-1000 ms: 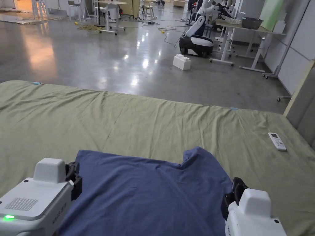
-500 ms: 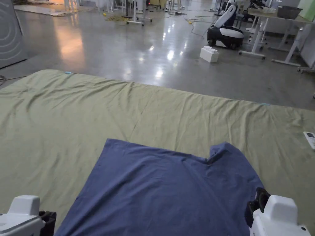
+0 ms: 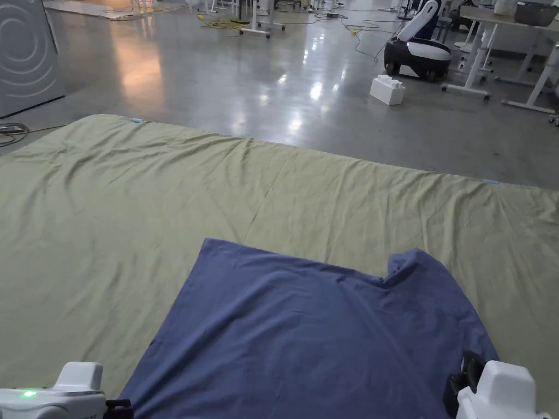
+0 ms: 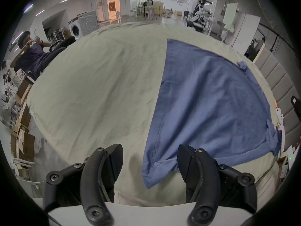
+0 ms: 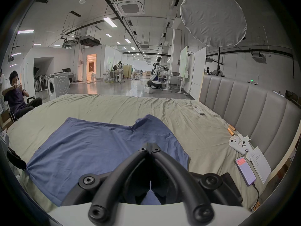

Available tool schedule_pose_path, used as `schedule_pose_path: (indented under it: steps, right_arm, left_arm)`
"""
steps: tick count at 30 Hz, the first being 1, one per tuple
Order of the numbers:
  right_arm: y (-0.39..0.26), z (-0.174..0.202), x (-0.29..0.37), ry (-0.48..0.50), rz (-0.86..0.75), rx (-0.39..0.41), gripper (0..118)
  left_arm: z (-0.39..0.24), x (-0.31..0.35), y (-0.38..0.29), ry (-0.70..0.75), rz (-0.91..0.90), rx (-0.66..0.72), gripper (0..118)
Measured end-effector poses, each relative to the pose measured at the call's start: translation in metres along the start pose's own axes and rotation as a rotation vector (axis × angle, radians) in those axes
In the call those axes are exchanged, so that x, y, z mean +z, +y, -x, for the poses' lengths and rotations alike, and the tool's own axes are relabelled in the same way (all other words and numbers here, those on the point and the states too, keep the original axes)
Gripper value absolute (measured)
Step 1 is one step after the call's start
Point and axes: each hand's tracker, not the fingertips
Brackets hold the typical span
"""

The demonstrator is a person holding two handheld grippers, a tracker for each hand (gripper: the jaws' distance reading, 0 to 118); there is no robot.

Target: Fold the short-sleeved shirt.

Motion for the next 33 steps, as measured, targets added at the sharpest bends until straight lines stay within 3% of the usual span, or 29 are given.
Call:
schedule_pose_path:
  steps: [5, 9, 20, 26, 28, 30, 33]
  right_arm:
    - [-0.004, -0.003, 0.001, -0.008, 0.017, 0.005, 0]
    - [-0.007, -0.006, 0.001, -0.013, 0.027, 0.004, 0]
    - [-0.012, -0.035, 0.013, -0.010, 0.089, -0.042, 0]
    - [-0.018, -0.077, 0.025, 0.002, 0.268, -0.040, 1]
    - [-0.028, -0.088, 0.026, -0.003, 0.358, -0.011, 13]
    - [-0.042, -0.096, 0.028, 0.012, 0.435, -0.011, 44]
    - [-0.070, -0.104, 0.030, 0.022, 0.543, -0.024, 52]
  left_arm:
    - [-0.002, -0.017, 0.002, -0.038, 0.026, 0.011, 27]
    - [-0.008, -0.022, 0.005, -0.051, 0.024, -0.007, 12]
    - [-0.005, -0.003, 0.010, -0.124, 0.006, -0.018, 8]
    - [-0.006, 0.014, 0.010, -0.127, -0.038, -0.021, 8]
    - [-0.006, 0.017, 0.010, -0.121, -0.051, -0.026, 8]
    - [-0.008, 0.018, 0.010, -0.106, -0.062, -0.040, 8]
    - [-0.010, 0.017, 0.008, -0.098, -0.062, -0.044, 8]
